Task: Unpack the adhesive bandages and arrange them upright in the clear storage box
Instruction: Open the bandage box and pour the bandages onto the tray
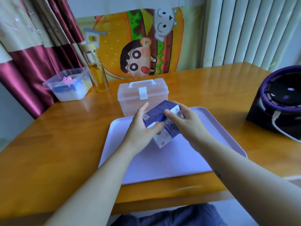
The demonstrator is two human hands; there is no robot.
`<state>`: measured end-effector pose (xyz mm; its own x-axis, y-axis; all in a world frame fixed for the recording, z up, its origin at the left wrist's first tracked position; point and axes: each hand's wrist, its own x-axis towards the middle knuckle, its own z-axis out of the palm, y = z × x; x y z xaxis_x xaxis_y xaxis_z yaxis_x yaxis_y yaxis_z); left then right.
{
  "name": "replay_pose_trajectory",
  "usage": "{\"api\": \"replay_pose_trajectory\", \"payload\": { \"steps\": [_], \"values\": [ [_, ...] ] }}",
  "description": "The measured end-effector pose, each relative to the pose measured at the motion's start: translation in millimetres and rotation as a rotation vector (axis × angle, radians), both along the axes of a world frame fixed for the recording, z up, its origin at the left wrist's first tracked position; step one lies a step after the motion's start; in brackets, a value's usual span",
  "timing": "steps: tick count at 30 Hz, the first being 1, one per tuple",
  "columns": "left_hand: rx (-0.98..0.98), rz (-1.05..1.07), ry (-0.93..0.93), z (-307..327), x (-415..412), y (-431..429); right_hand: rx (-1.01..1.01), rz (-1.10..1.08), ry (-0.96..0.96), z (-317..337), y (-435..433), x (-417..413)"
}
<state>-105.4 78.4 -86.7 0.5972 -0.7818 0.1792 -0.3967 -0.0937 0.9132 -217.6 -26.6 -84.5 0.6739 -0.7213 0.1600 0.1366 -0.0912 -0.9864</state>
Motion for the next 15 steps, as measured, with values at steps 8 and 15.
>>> {"api": "replay_pose_trajectory", "payload": {
  "steps": [8,15],
  "values": [
    [0.043,0.006,-0.080,-11,7,8,-0.587,-0.174,0.228,-18,-8,-16],
    [0.070,0.003,-0.109,-12,13,1,-0.754,-0.159,0.156,-25,-13,-20]
  ]
}}
